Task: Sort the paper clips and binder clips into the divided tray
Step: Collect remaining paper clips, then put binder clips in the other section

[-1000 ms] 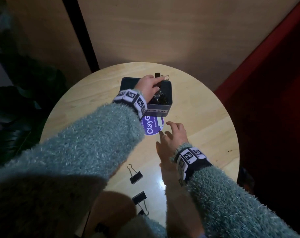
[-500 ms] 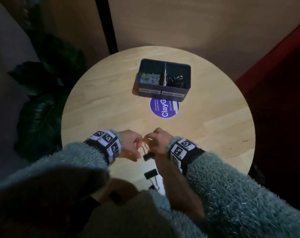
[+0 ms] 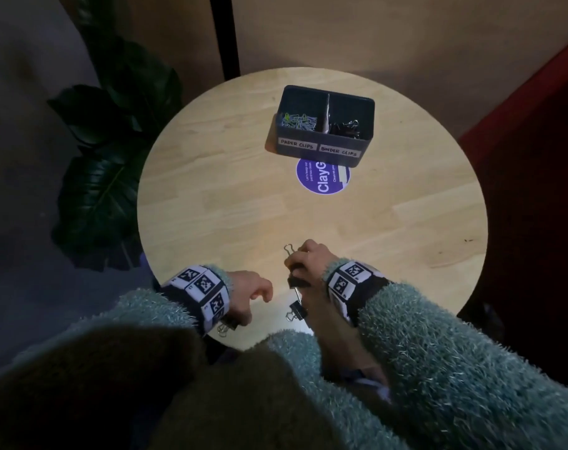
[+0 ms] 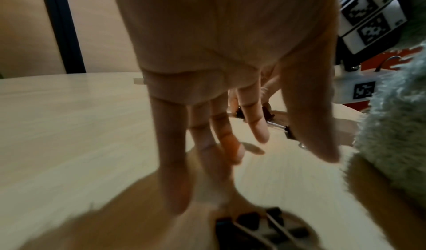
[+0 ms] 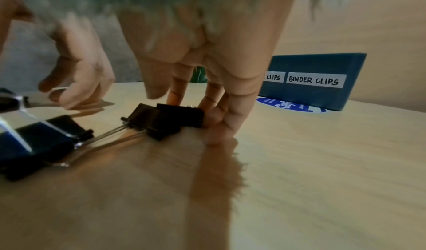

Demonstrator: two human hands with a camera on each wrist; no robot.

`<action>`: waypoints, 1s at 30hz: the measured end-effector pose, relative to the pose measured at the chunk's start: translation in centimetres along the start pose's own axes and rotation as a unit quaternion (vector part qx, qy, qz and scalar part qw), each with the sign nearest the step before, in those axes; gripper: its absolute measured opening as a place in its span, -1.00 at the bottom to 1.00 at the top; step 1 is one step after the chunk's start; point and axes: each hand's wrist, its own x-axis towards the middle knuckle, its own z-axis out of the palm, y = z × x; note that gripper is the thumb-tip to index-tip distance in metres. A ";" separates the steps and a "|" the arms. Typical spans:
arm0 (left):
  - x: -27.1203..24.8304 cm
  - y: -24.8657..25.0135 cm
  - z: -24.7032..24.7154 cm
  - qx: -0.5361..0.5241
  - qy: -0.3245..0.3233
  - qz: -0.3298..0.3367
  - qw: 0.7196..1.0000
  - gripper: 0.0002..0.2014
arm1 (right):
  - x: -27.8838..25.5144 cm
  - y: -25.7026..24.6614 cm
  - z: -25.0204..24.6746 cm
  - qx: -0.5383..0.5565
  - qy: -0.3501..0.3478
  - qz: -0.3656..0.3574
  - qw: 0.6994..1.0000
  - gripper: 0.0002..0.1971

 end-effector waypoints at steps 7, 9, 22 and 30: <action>-1.6 0.9 1.9 0.098 0.009 -0.069 0.993 -0.41 | -2.3 -1.0 1.3 -0.045 -0.020 0.028 0.998 -0.42; -1.3 1.1 2.4 0.087 0.046 -0.079 0.992 -0.51 | -2.4 -0.9 1.7 -0.008 0.003 0.038 0.999 -0.46; 0.7 6.0 2.3 0.020 0.176 0.100 0.979 -0.35 | -2.2 1.9 1.0 0.194 0.114 0.146 0.963 -0.87; 2.5 5.4 1.2 -0.048 0.310 -0.003 0.950 -0.19 | -1.8 2.6 1.4 0.185 0.132 0.147 0.963 -0.72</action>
